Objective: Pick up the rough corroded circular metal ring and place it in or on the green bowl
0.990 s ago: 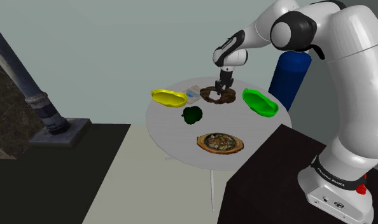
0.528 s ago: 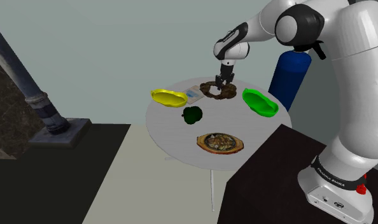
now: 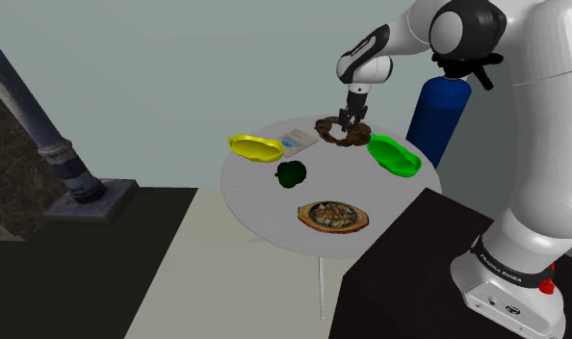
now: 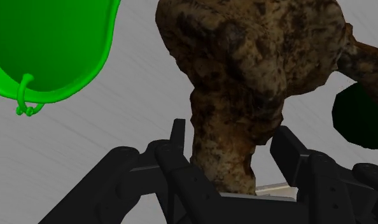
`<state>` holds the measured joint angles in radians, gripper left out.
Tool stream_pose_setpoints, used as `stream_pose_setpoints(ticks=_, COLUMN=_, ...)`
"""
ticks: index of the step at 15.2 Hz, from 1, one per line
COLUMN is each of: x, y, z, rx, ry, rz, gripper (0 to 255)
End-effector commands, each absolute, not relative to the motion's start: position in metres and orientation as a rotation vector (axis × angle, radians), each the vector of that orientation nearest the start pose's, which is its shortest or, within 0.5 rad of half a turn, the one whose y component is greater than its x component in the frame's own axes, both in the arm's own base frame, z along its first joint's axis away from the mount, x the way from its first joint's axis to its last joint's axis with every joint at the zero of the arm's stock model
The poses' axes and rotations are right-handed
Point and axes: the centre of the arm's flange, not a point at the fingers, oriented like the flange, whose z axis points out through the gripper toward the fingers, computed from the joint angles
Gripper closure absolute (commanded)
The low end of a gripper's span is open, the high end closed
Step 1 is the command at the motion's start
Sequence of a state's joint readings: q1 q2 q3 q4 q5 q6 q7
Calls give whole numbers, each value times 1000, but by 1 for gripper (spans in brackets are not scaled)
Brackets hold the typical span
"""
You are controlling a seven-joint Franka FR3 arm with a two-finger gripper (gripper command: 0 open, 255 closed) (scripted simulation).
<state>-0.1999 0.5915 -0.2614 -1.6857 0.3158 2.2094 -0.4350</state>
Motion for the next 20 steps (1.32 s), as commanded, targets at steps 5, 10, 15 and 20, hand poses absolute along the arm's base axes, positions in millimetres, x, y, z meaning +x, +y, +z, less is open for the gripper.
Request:
stream_pose_setpoints(ticks=5, x=573, y=-339, z=260, rx=-3019, ry=273, rz=-17, gripper=255)
stream_pose_setpoints(ticks=10, x=535, y=-393, z=258, rx=-3019, ry=273, rz=-17, gripper=255)
stream_pose_setpoints(ticks=15, x=498, y=-448, z=256, rx=-3019, ry=273, rz=-17, gripper=255)
stream_pose_setpoints(ticks=20, x=475, y=-481, z=245, rx=-3019, ry=273, rz=-17, gripper=255)
